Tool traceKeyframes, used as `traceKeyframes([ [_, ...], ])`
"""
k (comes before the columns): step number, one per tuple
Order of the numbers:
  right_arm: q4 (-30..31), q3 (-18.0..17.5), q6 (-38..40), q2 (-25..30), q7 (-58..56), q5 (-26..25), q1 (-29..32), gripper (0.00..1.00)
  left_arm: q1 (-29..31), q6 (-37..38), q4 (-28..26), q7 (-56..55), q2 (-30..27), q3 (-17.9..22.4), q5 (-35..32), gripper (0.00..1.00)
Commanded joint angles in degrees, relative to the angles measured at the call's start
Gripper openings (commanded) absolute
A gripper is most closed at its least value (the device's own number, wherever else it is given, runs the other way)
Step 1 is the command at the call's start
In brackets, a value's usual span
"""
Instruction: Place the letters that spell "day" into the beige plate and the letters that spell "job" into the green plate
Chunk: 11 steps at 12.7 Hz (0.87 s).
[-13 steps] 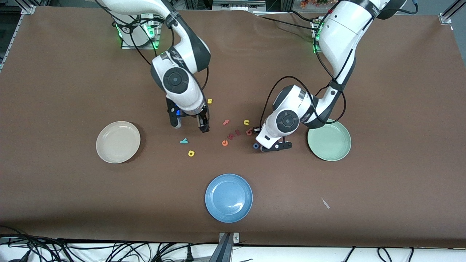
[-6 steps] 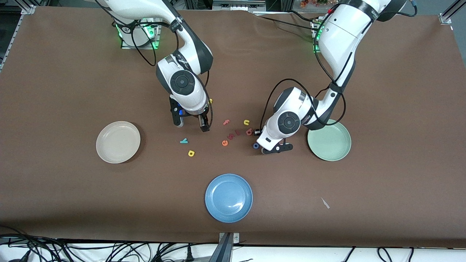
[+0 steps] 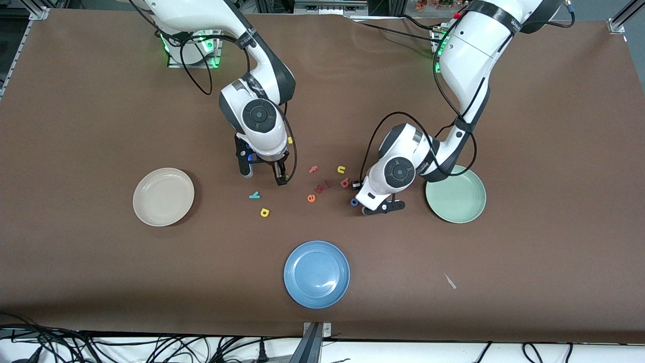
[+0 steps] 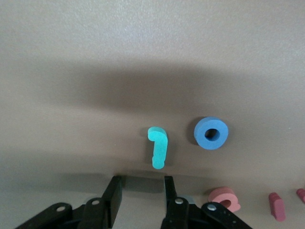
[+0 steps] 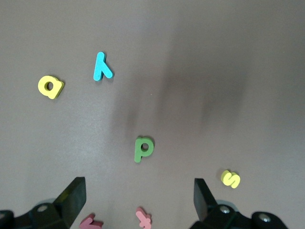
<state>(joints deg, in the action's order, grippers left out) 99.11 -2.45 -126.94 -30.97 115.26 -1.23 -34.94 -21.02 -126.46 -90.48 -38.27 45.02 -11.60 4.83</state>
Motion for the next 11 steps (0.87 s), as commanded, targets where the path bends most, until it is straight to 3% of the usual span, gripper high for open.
traceKeyframes([
  [1,0.6,0.0,-2.4,-1.2,2.2,-1.1,-0.2,1.00,-0.2,-1.0,4.6,0.7,3.1,0.2,1.2,0.42],
  [4,3.0,0.0,-5.9,-1.6,3.0,-1.3,-0.2,1.00,-0.2,-1.1,5.2,0.9,3.5,0.2,0.8,0.35],
  [8,3.8,0.0,-7.8,-3.4,3.0,-1.4,-0.5,1.00,-0.2,-1.0,5.3,2.9,3.5,0.4,0.6,0.33],
  [11,3.6,0.0,-8.7,-4.5,2.8,-2.2,-0.4,1.00,-0.2,-1.0,5.3,3.2,3.5,0.4,0.5,0.19],
])
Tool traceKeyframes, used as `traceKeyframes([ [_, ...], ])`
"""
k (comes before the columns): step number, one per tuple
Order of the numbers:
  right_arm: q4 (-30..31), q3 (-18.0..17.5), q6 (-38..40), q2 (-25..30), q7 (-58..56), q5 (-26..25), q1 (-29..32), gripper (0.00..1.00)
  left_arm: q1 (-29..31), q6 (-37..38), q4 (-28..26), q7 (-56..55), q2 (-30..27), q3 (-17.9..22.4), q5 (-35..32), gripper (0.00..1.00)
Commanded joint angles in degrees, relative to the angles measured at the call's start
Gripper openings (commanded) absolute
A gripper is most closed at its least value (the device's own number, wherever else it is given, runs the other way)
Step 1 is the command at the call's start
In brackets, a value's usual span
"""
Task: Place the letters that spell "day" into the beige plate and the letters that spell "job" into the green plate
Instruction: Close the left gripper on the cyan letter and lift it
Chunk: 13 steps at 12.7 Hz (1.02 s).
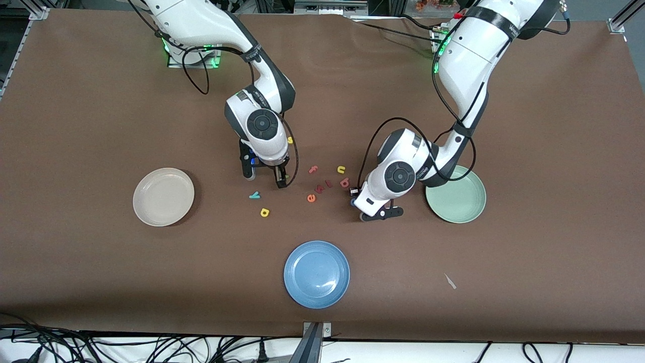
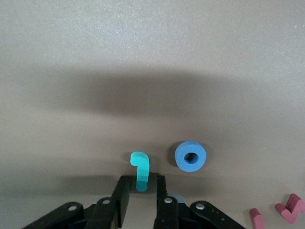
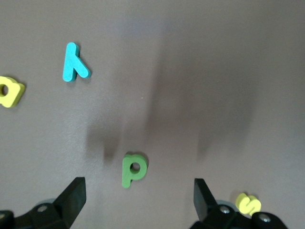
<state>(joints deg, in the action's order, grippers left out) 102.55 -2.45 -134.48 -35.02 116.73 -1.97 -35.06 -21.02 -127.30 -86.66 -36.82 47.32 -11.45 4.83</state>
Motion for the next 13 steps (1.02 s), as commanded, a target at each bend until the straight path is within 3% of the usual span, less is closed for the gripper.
traceKeyframes([
  [1,-0.2,0.0,-1.3,-0.9,1.6,-1.5,-0.3,1.00,-0.2,-0.1,1.5,1.8,1.2,0.3,0.5,0.11],
  [3,-0.6,0.0,-2.4,-2.6,1.6,-2.6,-0.3,1.00,-0.2,-0.1,1.5,1.8,1.2,0.3,0.5,0.00],
  [10,-0.6,0.0,-4.5,-3.2,1.6,-3.6,-0.8,0.99,0.5,0.5,1.5,1.6,0.1,1.4,0.4,0.00],
  [13,-0.7,0.0,-5.3,-3.6,1.6,-3.9,-0.7,0.99,0.6,4.0,1.5,1.6,-2.2,2.2,-0.7,0.00],
])
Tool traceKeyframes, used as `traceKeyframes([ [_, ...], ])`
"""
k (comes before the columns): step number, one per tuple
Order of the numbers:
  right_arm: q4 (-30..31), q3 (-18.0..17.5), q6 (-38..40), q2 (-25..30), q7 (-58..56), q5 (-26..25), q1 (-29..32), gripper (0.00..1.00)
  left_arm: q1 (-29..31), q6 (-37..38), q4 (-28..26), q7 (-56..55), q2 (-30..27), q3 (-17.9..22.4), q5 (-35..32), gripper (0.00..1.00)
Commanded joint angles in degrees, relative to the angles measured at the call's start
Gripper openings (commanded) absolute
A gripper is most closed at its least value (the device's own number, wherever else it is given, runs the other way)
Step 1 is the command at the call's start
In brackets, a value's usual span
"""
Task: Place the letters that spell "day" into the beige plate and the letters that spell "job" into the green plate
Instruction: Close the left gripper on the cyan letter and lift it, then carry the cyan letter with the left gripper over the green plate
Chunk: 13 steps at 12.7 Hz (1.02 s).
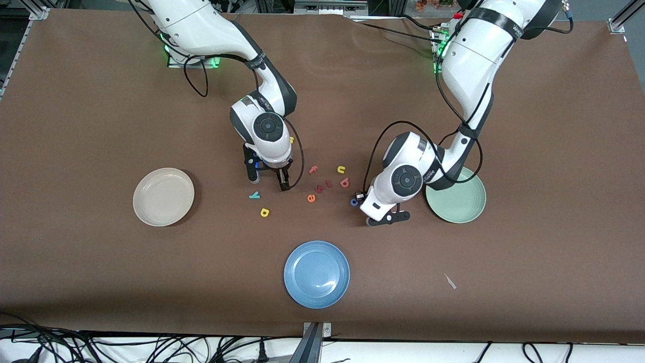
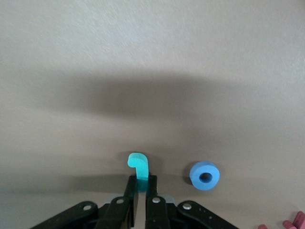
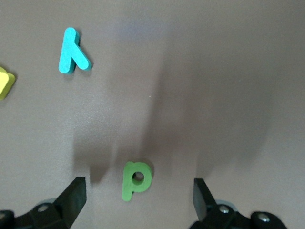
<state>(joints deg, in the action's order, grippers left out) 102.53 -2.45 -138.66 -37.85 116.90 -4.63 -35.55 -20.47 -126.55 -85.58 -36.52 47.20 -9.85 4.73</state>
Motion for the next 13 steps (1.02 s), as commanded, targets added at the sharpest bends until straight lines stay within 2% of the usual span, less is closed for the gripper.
traceKeyframes([
  [1,-0.7,0.0,-1.2,-1.1,1.4,-1.3,-0.3,0.99,0.7,5.3,0.4,1.4,-3.9,0.9,-1.6,0.00],
  [3,-0.7,0.0,-1.2,-1.1,1.4,-1.3,-0.3,0.99,2.4,11.2,0.3,1.5,-6.8,0.9,-3.1,0.00],
  [6,-0.7,0.0,-1.3,-1.2,1.1,-1.9,-0.3,0.94,7.9,19.8,-0.3,10.5,-10.2,0.8,-5.6,0.00],
  [7,-0.6,0.0,-1.2,-1.2,0.9,-2.1,-0.3,0.88,10.1,20.9,-0.6,13.3,-10.7,0.8,-5.7,0.00],
  [10,-0.6,0.0,-1.2,-1.3,0.3,-2.1,-0.3,0.78,17.9,21.7,-2.7,25.8,-10.8,0.8,-5.8,0.00],
  [13,-0.7,-0.1,-1.3,-1.3,-0.2,-2.1,-0.3,0.72,21.3,20.7,-7.5,29.0,-11.8,0.8,-6.7,0.00],
])
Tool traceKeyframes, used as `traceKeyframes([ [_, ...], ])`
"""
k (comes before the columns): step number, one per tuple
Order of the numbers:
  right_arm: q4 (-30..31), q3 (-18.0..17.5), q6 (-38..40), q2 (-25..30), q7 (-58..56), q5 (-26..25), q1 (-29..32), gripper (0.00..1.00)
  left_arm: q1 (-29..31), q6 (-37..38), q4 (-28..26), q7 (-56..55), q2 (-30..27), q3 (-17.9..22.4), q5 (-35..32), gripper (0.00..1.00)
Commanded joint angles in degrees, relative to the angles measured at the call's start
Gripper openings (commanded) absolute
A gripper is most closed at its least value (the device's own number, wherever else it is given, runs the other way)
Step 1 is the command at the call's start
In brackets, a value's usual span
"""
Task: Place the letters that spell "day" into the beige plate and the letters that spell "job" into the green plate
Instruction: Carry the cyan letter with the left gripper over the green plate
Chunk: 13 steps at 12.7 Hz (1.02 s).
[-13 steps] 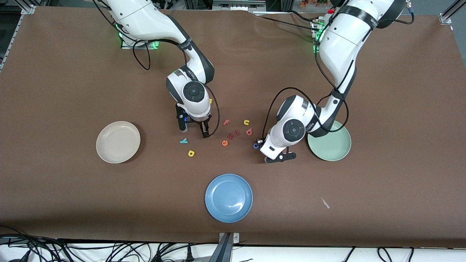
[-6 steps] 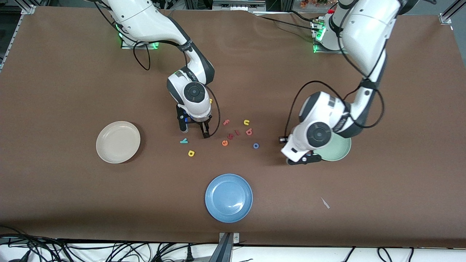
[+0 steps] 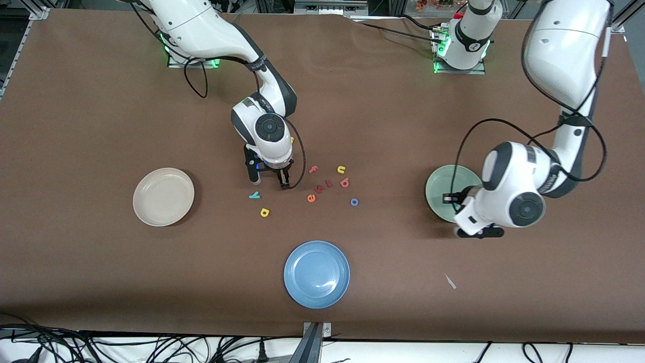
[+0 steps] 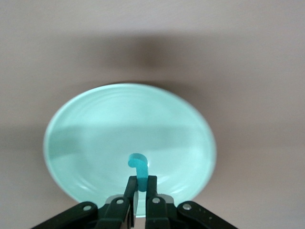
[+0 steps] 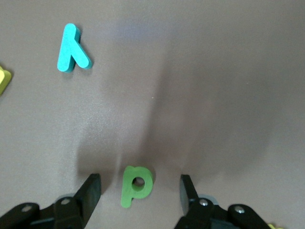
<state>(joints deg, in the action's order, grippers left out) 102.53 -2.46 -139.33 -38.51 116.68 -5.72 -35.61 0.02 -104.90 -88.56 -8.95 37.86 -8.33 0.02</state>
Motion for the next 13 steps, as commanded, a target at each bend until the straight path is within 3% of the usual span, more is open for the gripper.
traceKeyframes([
  [1,-0.7,0.0,-0.5,-0.6,0.0,-1.0,-0.3,0.72,1.9,-1.7,-6.3,1.4,-3.4,-0.8,-3.1,0.00],
  [6,-0.7,-0.1,-0.5,-0.6,-0.7,-1.0,-0.3,0.65,2.8,-12.9,-18.6,1.5,-7.7,-0.9,-3.2,0.00],
  [9,-0.7,-0.1,-0.5,-0.6,-0.9,-1.0,-0.3,0.59,2.8,-16.4,-20.5,1.5,-7.6,-0.9,-3.2,0.00],
  [10,-0.7,-0.1,-0.5,-0.5,-1.3,-1.0,-0.3,0.58,2.8,-16.4,-20.5,1.5,-7.5,-0.9,-3.3,0.08],
  [11,-0.7,-0.1,-0.5,-0.5,-1.6,-1.0,-0.2,0.57,2.6,-16.4,-20.2,1.5,-7.4,-0.9,-3.2,0.45],
  [12,-0.7,-0.1,-0.5,-0.5,-1.8,-1.0,-0.1,0.53,2.5,-16.4,-20.1,1.5,-7.2,-1.0,-3.3,0.98],
  [13,-0.7,-0.1,-0.5,-0.5,-2.5,-1.0,-0.2,0.50,2.4,-15.9,-19.9,1.5,-7.4,-1.1,-3.2,1.00],
])
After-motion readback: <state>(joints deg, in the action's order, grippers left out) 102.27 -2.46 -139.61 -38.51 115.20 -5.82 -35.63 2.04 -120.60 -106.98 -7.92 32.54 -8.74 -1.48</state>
